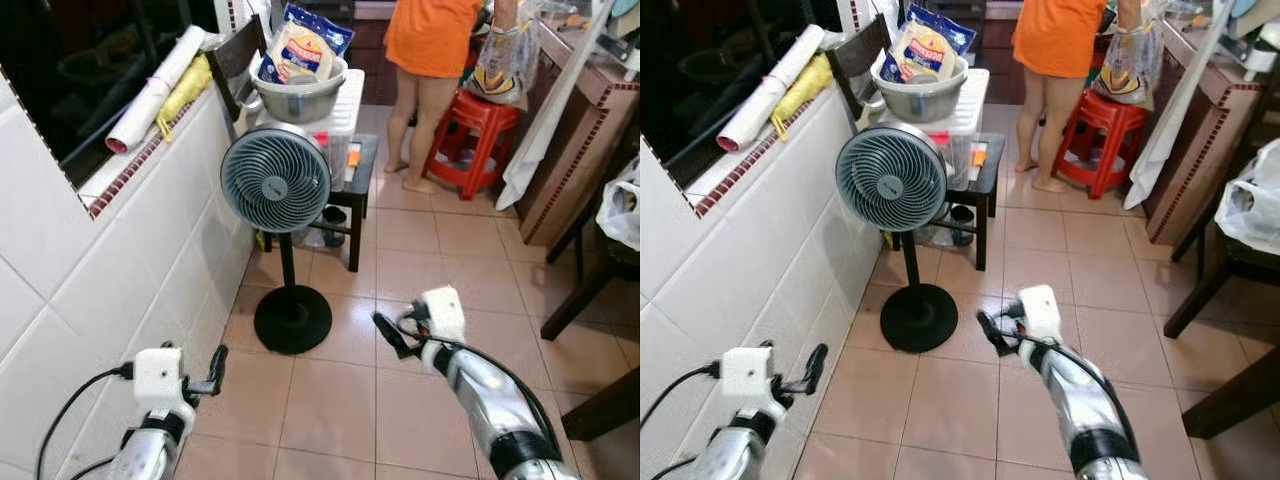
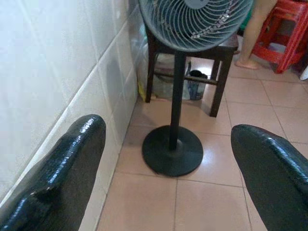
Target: Setting the table
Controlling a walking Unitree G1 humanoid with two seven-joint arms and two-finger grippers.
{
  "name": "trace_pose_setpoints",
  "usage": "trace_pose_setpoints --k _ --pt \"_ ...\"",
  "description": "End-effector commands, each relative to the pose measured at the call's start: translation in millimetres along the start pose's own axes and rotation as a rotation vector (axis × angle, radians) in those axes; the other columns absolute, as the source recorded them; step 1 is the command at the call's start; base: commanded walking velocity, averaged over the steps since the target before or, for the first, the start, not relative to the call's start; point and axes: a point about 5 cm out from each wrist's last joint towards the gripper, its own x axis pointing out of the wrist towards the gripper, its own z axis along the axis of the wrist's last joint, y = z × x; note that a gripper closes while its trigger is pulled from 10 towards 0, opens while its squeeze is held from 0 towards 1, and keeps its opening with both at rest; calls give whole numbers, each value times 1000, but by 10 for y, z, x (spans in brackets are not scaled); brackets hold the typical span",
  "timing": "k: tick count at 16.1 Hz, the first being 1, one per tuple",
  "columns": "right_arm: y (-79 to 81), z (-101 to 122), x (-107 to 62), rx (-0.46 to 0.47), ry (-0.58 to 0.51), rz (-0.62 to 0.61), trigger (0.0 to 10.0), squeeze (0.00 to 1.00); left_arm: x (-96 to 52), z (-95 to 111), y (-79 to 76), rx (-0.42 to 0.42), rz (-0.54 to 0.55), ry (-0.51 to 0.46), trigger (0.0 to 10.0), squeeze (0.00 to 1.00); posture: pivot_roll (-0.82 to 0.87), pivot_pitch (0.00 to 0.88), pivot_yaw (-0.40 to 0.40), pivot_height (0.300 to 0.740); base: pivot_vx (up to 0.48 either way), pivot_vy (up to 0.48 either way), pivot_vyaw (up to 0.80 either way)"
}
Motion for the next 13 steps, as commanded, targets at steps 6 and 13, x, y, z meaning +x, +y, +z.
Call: trace_pose_setpoints --k 6,13 --pt "-120 13 -464 -28 -69 -111 10000 0 -43 232 -13 -13 33 -6 10000 0 -59 26 86 740 0 0 0" --pt "-47 207 -684 -116 -107 -162 10000 0 24 289 -170 23 -55 -1 10000 0 -129 61 109 740 0 0 0"
